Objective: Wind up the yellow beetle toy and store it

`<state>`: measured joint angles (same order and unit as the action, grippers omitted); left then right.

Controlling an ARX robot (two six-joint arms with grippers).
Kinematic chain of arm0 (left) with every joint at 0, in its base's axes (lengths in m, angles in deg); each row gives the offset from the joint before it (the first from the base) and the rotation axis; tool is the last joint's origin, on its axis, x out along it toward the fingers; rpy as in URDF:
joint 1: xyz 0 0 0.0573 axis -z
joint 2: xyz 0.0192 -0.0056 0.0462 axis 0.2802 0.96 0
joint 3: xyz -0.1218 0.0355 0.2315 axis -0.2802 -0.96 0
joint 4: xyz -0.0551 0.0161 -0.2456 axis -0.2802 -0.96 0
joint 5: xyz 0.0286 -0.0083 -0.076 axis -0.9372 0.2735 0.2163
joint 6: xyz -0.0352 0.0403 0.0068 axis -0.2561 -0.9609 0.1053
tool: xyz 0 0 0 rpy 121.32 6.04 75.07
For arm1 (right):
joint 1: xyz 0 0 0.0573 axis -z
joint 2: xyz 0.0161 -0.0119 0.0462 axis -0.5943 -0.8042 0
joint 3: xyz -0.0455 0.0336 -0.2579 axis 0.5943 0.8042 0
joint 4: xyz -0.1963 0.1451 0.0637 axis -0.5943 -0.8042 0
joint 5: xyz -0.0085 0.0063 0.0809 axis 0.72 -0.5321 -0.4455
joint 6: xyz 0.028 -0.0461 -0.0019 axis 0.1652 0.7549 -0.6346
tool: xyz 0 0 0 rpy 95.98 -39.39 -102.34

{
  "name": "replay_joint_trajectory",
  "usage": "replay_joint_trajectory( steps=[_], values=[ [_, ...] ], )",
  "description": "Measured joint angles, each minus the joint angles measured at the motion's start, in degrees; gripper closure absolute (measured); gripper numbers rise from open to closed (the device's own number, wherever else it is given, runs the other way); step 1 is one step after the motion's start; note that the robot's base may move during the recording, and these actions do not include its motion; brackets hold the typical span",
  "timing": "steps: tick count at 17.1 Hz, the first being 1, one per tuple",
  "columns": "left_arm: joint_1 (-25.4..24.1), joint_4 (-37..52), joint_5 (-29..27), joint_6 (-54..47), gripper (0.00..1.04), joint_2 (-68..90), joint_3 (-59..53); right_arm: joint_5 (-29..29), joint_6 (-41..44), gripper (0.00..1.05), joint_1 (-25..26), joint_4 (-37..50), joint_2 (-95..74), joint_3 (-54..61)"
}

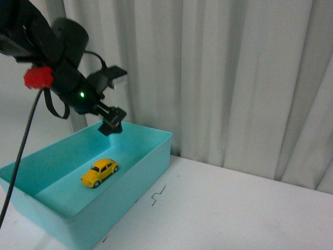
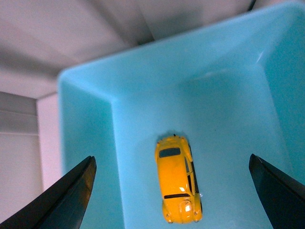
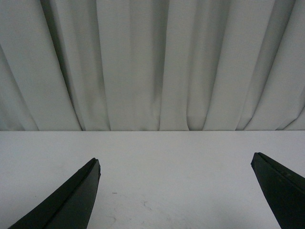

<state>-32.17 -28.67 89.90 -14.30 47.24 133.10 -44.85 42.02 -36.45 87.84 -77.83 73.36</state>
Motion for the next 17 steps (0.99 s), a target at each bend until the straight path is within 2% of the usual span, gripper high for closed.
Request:
replay_joint_trajectory(
  steps=[3,4,5,7,8,9,10,11,17],
  values=[
    [-1.62,3.28,3.67,-0.13,0.07,-14.43,-9.4,0.0,0.0,0.07,0.0,0.0,0.0,0.0],
    [-2.14,20.76,7.96,5.14,0.16,-19.8,-17.92,0.0,0.0,0.07,0.0,0.0,0.0,0.0],
    [-2.25,33.14,9.97,12.85,0.27,-26.91,-27.15,0.0,0.0,0.07,0.0,0.0,0.0,0.0],
    [0.39,47.5,9.35,24.76,0.46,-39.39,-41.18,-0.02,0.0,0.07,0.0,0.0,0.0,0.0],
    [2.19,52.02,7.96,28.59,0.59,-43.71,-46.58,0.0,0.0,0.07,0.0,0.0,0.0,0.0],
    [3.72,52.96,6.95,30.16,0.7,-45.66,-50.75,0.0,0.0,0.07,0.0,0.0,0.0,0.0],
    [6.03,53.27,3.52,32.0,0.99,-49.16,-59.43,0.0,0.0,0.07,0.0,0.0,0.0,0.0],
    [9.14,53.72,1.07,32.7,1.03,-56.92,-65.0,0.07,0.0,0.07,0.0,0.0,0.0,0.0],
    [10.64,51.78,-0.92,32.7,1.03,-61.48,-68.87,0.0,0.0,0.07,0.0,0.0,0.0,0.0]
  ],
)
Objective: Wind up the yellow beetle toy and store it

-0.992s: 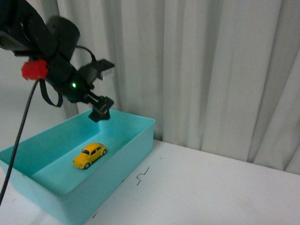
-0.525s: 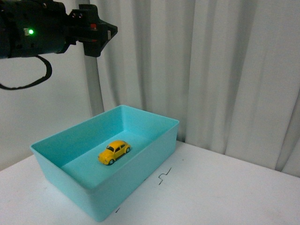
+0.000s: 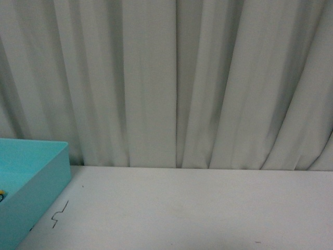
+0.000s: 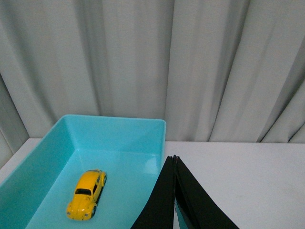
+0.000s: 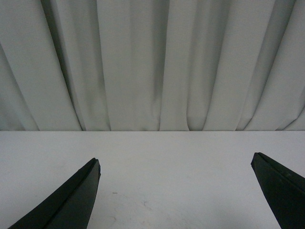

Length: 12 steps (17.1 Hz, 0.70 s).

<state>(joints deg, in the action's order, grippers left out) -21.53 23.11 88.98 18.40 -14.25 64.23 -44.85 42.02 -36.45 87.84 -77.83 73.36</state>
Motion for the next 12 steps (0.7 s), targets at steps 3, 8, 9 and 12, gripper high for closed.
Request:
replay_joint_trajectory(
  steps=[3,8,9,12],
  values=[
    [1.22,-0.83,-1.6,0.0,1.03,-2.49,-1.09,0.02,0.0,0.07,0.0,0.0,0.0,0.0],
    [5.55,-3.96,-4.81,0.02,1.03,-7.8,-3.56,0.02,0.0,0.07,0.0,0.0,0.0,0.0],
    [5.05,-5.38,-5.29,0.04,1.03,-10.1,-4.48,0.0,0.0,0.07,0.0,0.0,0.0,0.0],
    [5.18,-6.86,-5.22,0.04,1.03,-16.72,-7.34,0.0,0.0,0.07,0.0,0.0,0.0,0.0]
  ],
)
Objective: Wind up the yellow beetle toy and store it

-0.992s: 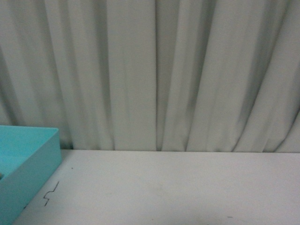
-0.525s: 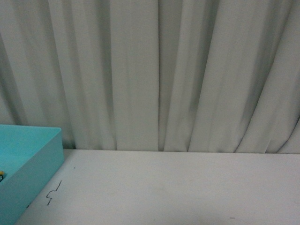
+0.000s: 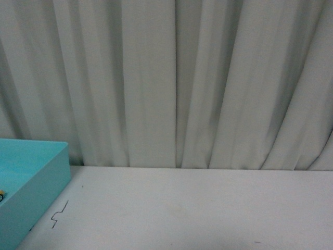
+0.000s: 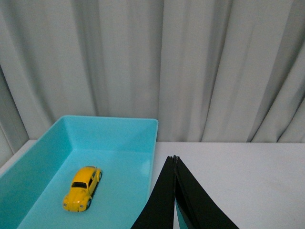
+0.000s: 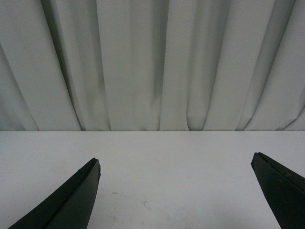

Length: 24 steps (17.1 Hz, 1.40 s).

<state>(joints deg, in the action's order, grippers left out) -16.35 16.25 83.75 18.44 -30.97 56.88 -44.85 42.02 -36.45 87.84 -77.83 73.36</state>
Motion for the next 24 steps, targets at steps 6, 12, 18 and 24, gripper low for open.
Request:
replay_joint_trajectory(
  steps=[6,12,18,24],
  values=[
    [0.0,-12.41,0.0,0.02,1.03,-11.98,-0.68,0.02,0.0,0.07,0.0,0.0,0.0,0.0],
    [0.0,-19.1,0.0,0.0,1.03,-18.75,-0.68,0.02,0.0,0.07,0.0,0.0,0.0,0.0],
    [0.0,-31.26,-0.02,0.02,1.03,-29.97,-0.63,0.02,0.0,0.07,0.0,0.04,0.02,0.0],
    [0.0,-30.88,0.02,0.11,0.6,-29.97,-0.63,0.0,0.0,0.07,0.0,0.0,0.0,0.0]
  ],
)
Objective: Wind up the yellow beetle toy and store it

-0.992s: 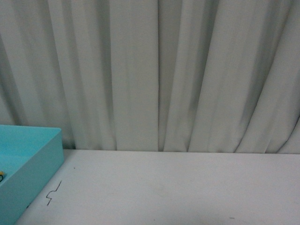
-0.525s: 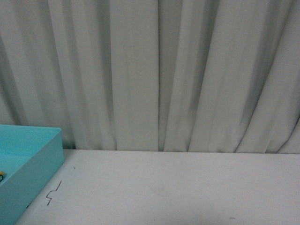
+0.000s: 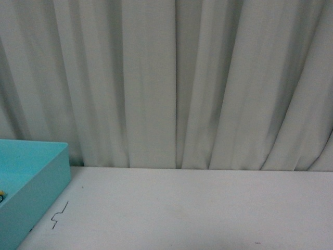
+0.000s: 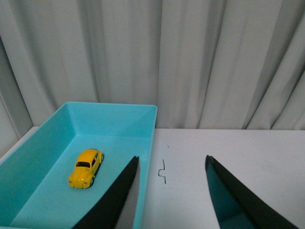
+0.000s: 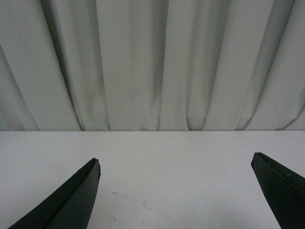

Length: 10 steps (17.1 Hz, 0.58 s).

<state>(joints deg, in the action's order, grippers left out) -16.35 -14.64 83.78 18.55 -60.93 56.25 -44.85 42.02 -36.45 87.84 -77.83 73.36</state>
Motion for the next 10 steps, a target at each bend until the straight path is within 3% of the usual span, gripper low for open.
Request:
replay_joint_trajectory(
  steps=[5,10],
  values=[
    [0.0,0.0,0.0,-0.02,0.05,0.0,0.0,0.0,0.0,0.07,0.0,0.0,0.0,0.0],
    [-0.02,0.0,0.0,0.0,0.07,0.0,0.0,0.0,-0.02,0.07,0.0,0.0,0.0,0.0]
  ],
)
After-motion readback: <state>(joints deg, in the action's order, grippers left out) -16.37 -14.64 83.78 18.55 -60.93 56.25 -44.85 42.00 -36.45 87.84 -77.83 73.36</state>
